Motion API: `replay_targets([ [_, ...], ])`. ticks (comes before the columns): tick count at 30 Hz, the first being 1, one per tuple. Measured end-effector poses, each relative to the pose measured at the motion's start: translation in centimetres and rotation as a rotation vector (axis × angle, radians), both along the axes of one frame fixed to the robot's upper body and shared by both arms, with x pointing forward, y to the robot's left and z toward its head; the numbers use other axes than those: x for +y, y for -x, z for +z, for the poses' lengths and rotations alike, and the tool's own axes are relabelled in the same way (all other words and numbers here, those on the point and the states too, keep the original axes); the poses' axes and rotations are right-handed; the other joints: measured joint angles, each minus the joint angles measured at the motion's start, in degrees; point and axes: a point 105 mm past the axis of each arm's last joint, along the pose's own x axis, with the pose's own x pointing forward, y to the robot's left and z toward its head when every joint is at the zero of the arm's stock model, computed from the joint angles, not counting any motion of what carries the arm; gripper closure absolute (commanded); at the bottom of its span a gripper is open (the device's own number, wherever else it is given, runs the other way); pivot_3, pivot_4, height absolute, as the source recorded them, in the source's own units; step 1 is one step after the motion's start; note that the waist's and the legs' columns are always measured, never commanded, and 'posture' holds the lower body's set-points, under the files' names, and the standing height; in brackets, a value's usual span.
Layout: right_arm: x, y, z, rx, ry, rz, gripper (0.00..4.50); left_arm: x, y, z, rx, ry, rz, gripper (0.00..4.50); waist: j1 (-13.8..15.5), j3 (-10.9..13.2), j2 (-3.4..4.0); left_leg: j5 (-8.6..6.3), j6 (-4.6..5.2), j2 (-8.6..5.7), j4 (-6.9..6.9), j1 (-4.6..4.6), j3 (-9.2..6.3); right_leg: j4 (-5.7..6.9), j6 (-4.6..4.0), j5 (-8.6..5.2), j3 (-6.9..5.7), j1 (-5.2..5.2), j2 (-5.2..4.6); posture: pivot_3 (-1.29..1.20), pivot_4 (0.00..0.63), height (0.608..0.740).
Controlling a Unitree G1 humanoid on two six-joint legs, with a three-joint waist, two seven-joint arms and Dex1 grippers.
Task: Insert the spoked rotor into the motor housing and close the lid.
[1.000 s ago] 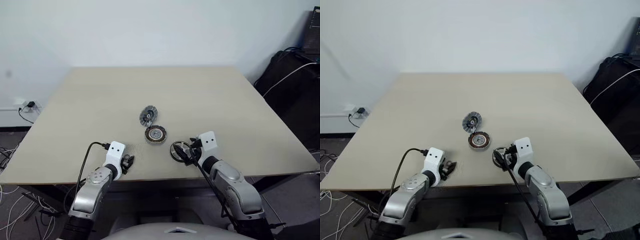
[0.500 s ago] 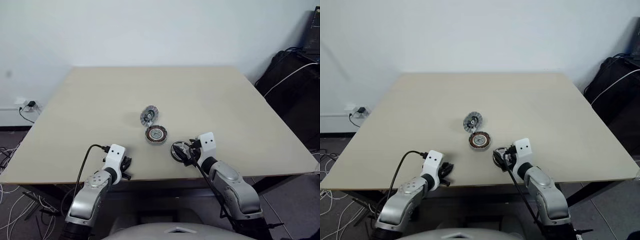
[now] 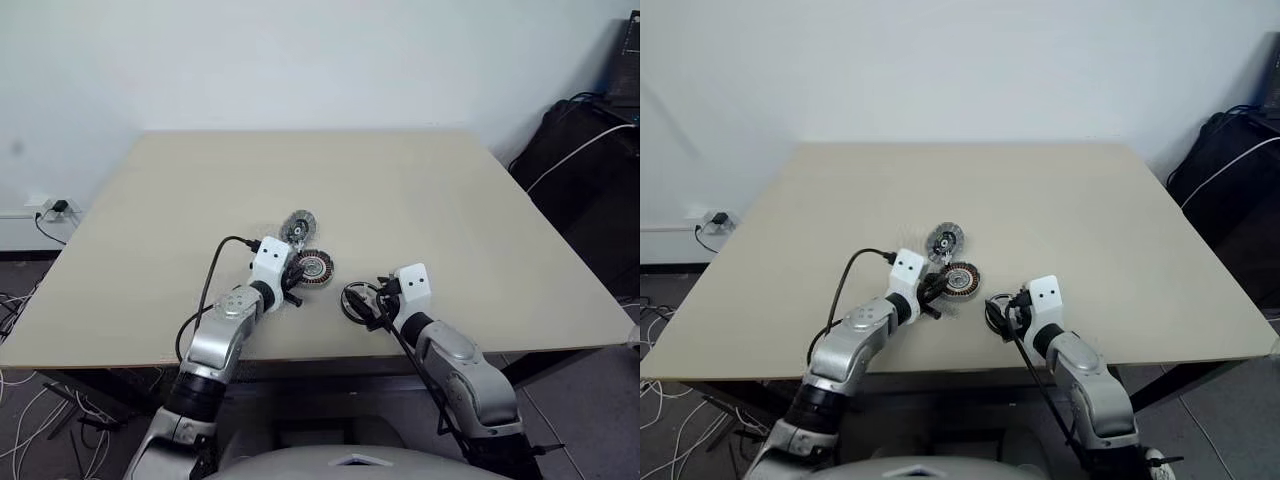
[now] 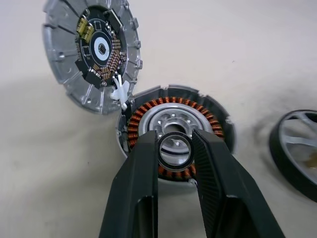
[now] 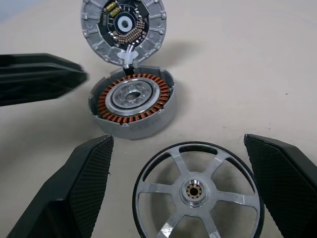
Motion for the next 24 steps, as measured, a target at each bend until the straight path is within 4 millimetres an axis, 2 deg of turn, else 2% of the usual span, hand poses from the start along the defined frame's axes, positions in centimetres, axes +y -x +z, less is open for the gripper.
replay_targets([
  [9, 0.0, 0.0, 0.1, -0.011, -0.007, -0.008, 0.00, -1.2, -1.8, -1.2, 0.013, -0.025, -0.019, 3.83, 0.02, 0.05, -0.08, -0.01, 0.02, -0.01, 0.00, -0.05, -0.01, -0.07, 0.04, 0.02, 0.00, -0.01, 0.00, 0.00, 0.000, 0.740],
  [20, 0.1, 0.0, 0.1, -0.012, -0.009, -0.012, 0.00, -2.2, -2.0, -2.5, 0.038, -0.045, -0.055, 3.83, 0.03, 0.10, -0.16, -0.13, 0.23, -0.01, 0.00, -0.06, -0.02, -0.07, 0.07, 0.05, 0.00, -0.01, -0.01, 0.00, 0.000, 0.740],
  [21, 0.0, 0.0, 0.0, -0.011, -0.008, -0.015, 0.00, -2.2, -1.9, -2.7, 0.043, -0.044, -0.061, 3.09, 0.03, 0.10, -0.16, -0.13, 0.23, -0.01, 0.00, -0.06, -0.01, -0.07, 0.08, 0.05, 0.00, -0.01, -0.01, 0.00, 0.000, 0.740],
  [24, 0.0, 0.0, 0.0, -0.010, -0.007, -0.018, 0.00, -2.3, -1.9, -2.8, 0.048, -0.043, -0.062, 2.15, 0.04, 0.10, -0.16, -0.13, 0.23, -0.01, 0.00, -0.06, -0.02, -0.07, 0.08, 0.05, 0.00, -0.01, -0.02, 0.00, 0.000, 0.740],
])
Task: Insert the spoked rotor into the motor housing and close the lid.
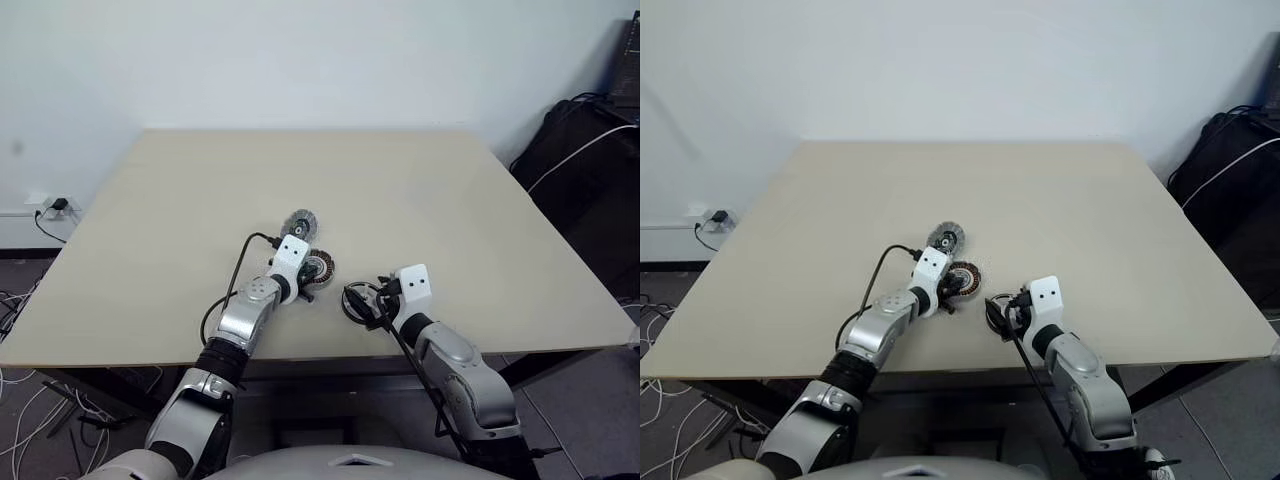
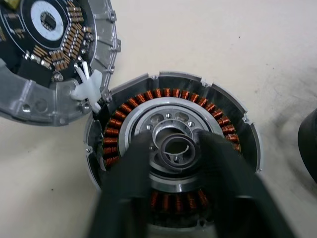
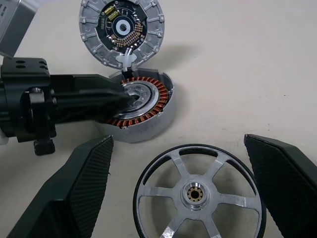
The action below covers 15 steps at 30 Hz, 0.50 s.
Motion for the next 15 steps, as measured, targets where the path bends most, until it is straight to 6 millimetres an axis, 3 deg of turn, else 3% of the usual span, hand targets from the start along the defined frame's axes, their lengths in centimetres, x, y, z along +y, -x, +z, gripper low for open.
replay_targets([
  [4, 0.0, 0.0, 0.0, 0.000, 0.000, -0.001, 0.00, -0.2, 0.2, -0.1, -0.006, 0.010, -0.003, 0.83, 0.00, 0.00, 0.00, 0.00, 0.01, 0.00, 0.00, 0.01, 0.00, 0.00, 0.00, 0.00, 0.00, 0.00, 0.00, 0.00, 0.000, 0.740],
  [6, 0.0, 0.1, -0.1, 0.003, 0.002, -0.002, 0.00, -0.4, 0.6, 0.0, -0.014, 0.020, -0.008, 0.83, -0.12, 0.00, -0.01, 0.00, 0.01, 0.02, 0.00, 0.00, 0.00, 0.01, 0.00, 0.00, 0.01, -0.01, 0.00, 0.00, 0.000, 0.740],
  [9, -0.1, 0.1, -0.2, 0.006, 0.001, -0.003, 0.00, -0.1, 1.1, 0.2, -0.026, 0.031, -0.003, 1.44, -0.11, 0.00, 0.00, -0.01, 0.01, 0.02, 0.00, 0.00, 0.00, 0.02, 0.00, 0.00, 0.01, -0.02, 0.00, 0.00, 0.000, 0.740],
  [15, 0.2, 0.2, -0.2, 0.010, 0.000, 0.006, 0.00, 0.2, 2.3, 0.3, -0.024, 0.049, 0.014, 3.51, 0.01, 0.00, 0.00, -0.02, 0.04, 0.02, 0.01, 0.00, 0.00, 0.02, 0.00, 0.00, 0.01, -0.02, -0.02, 0.00, 0.000, 0.740],
])
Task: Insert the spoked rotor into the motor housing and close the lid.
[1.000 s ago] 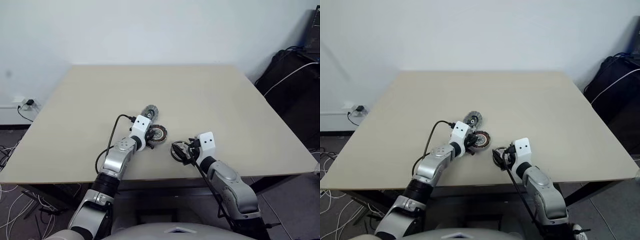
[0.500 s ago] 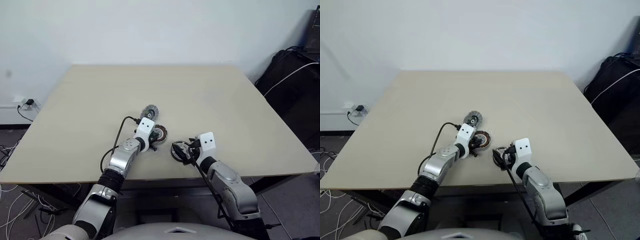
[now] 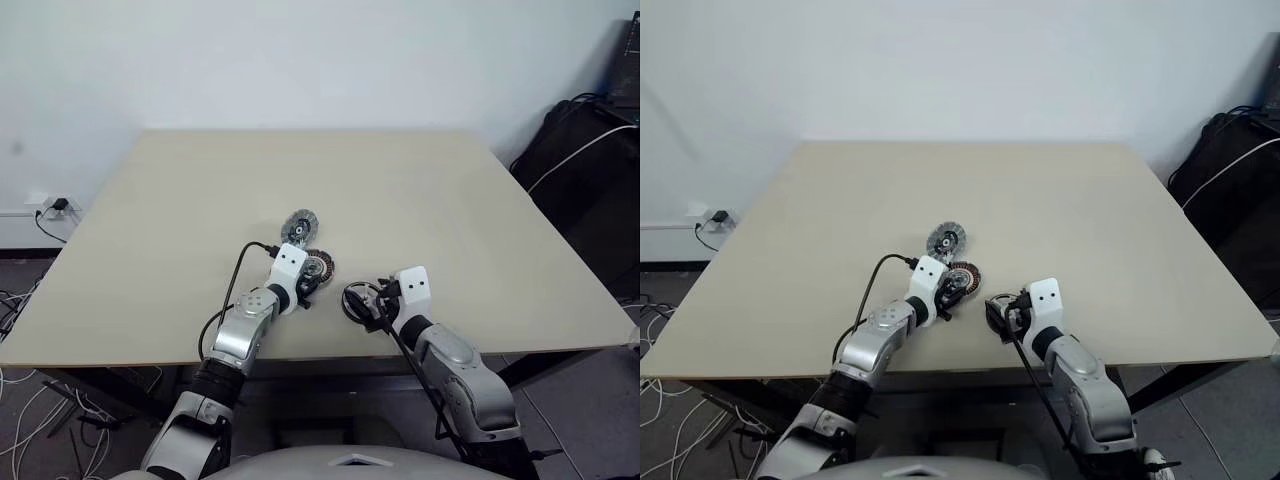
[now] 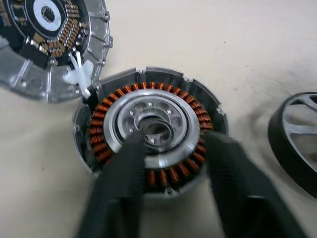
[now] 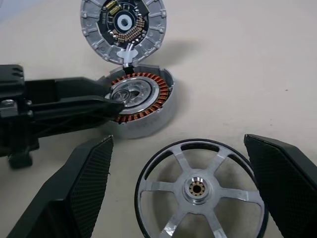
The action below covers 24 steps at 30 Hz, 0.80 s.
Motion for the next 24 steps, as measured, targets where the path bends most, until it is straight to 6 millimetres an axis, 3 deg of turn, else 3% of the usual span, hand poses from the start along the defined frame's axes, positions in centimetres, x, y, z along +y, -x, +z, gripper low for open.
replay_targets([
  [3, 0.2, 0.0, 0.0, 0.000, -0.001, 0.009, 0.00, 0.2, 0.6, 0.4, -0.014, 0.013, 0.010, 4.49, 0.02, 0.00, 0.00, 0.00, 0.00, 0.01, 0.00, -0.01, 0.00, 0.00, 0.00, 0.00, 0.00, -0.01, 0.00, 0.00, 0.000, 0.740],
  [7, 0.4, 0.0, 0.1, -0.001, -0.003, 0.024, 0.00, 1.2, 1.5, 1.1, -0.050, 0.011, 0.043, 4.49, -0.08, -0.01, 0.02, 0.00, 0.00, 0.03, 0.00, 0.00, 0.01, 0.01, 0.00, 0.00, 0.01, -0.02, 0.00, 0.00, 0.000, 0.740],
  [18, 1.2, -0.4, 0.2, 0.010, 0.022, 0.064, 0.00, 5.6, 5.1, 0.2, -0.062, 0.002, 0.209, 4.49, -0.03, 0.00, 0.05, 0.00, 0.00, 0.34, 0.01, 0.01, 0.04, 0.04, -0.02, -0.01, 0.01, -0.04, -0.03, 0.00, 0.000, 0.740],
  [21, 1.7, -1.0, 0.3, 0.022, 0.049, 0.083, 0.64, 6.3, 6.1, -0.1, -0.111, -0.037, 0.239, 4.50, -0.01, 0.00, 0.05, 0.00, 0.00, 0.34, 0.01, 0.01, 0.04, 0.05, -0.03, -0.01, 0.00, -0.05, -0.02, 0.00, 0.000, 0.740],
  [24, 2.0, -1.3, -0.7, 0.065, 0.081, 0.084, 1.63, 6.2, 6.9, -0.1, -0.151, -0.030, 0.243, 4.50, 0.18, 0.01, 0.08, -0.01, 0.00, 0.35, 0.01, 0.00, 0.05, 0.05, -0.05, -0.02, 0.00, -0.08, -0.03, 0.00, 0.000, 0.740],
])
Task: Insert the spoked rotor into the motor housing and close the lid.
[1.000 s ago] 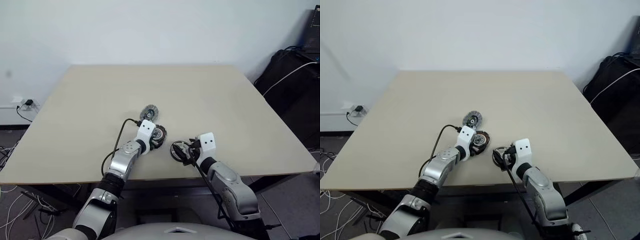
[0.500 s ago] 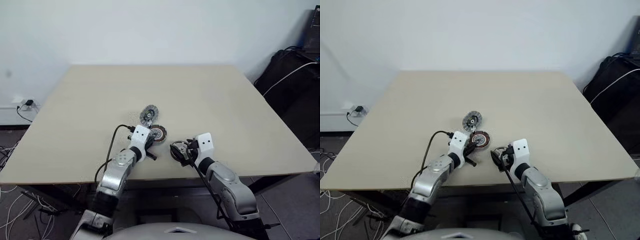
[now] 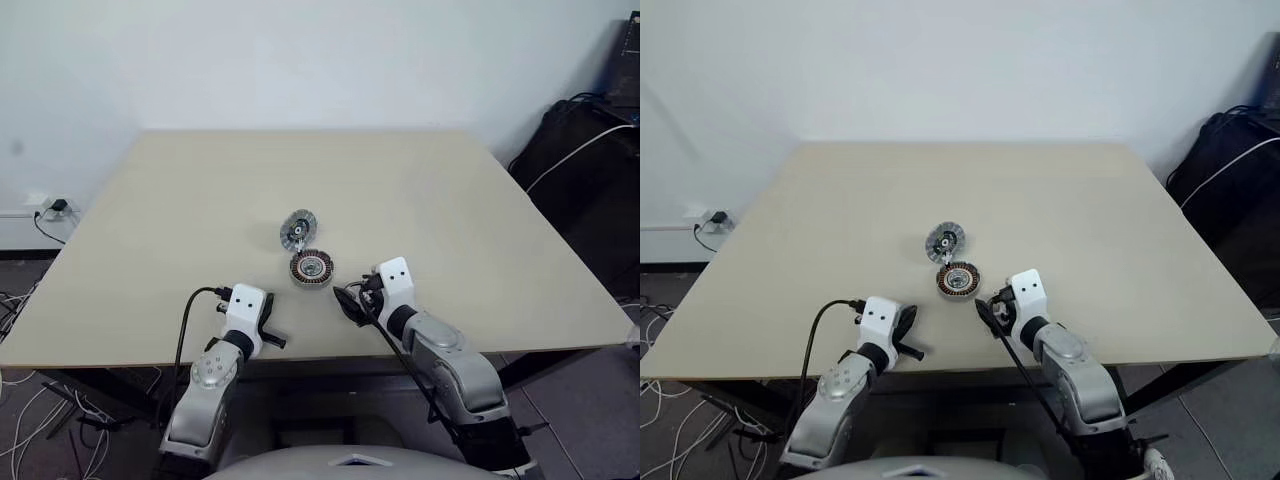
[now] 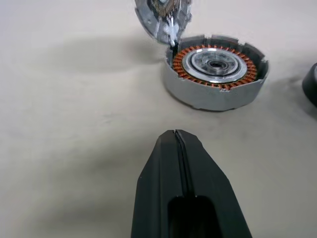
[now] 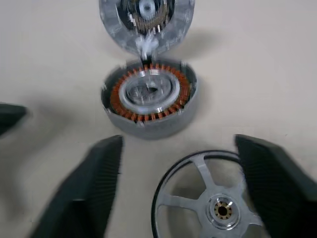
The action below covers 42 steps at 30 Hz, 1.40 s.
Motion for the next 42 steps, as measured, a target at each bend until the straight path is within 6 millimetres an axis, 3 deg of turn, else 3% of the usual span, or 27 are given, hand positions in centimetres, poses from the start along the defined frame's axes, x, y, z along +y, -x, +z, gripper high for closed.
replay_targets([
  [7, 2.9, -1.4, 0.7, -0.001, 0.017, 0.064, 3.98, -0.4, 0.6, 0.2, -0.024, 0.027, -0.015, 4.50, -0.34, 0.00, 0.06, 0.02, -0.02, -0.01, 0.00, -0.04, 0.06, 0.06, -0.01, 0.01, 0.00, -0.11, 0.03, 0.00, 0.000, 0.740],
  [9, 3.8, -1.7, 0.8, 0.005, 0.013, 0.086, 4.48, -0.4, 0.7, 0.1, -0.019, 0.023, -0.036, 4.50, -0.40, 0.00, 0.06, 0.02, -0.03, -0.08, 0.00, -0.08, 0.06, 0.07, -0.02, 0.01, -0.01, -0.14, 0.05, 0.00, 0.000, 0.740],
  [24, 6.8, -4.0, 0.1, 0.061, 0.071, 0.147, 4.48, 0.1, 1.0, 0.0, -0.026, -0.003, -0.052, 4.50, -0.77, -0.01, 0.10, 0.18, -0.31, -0.26, 0.00, -0.16, 0.07, 0.15, -0.01, 0.02, 0.00, -0.27, 0.04, 0.00, 0.000, 0.740],
  [42, 8.1, -5.5, -1.0, 0.094, 0.091, 0.185, 4.48, -0.2, 0.9, 0.3, -0.044, 0.012, -0.051, 4.50, -1.26, -0.02, 0.14, 0.21, -0.36, -0.26, -0.01, -0.16, 0.07, 0.19, 0.13, 0.10, 0.00, -0.30, 0.05, 0.00, 0.000, 0.740],
])
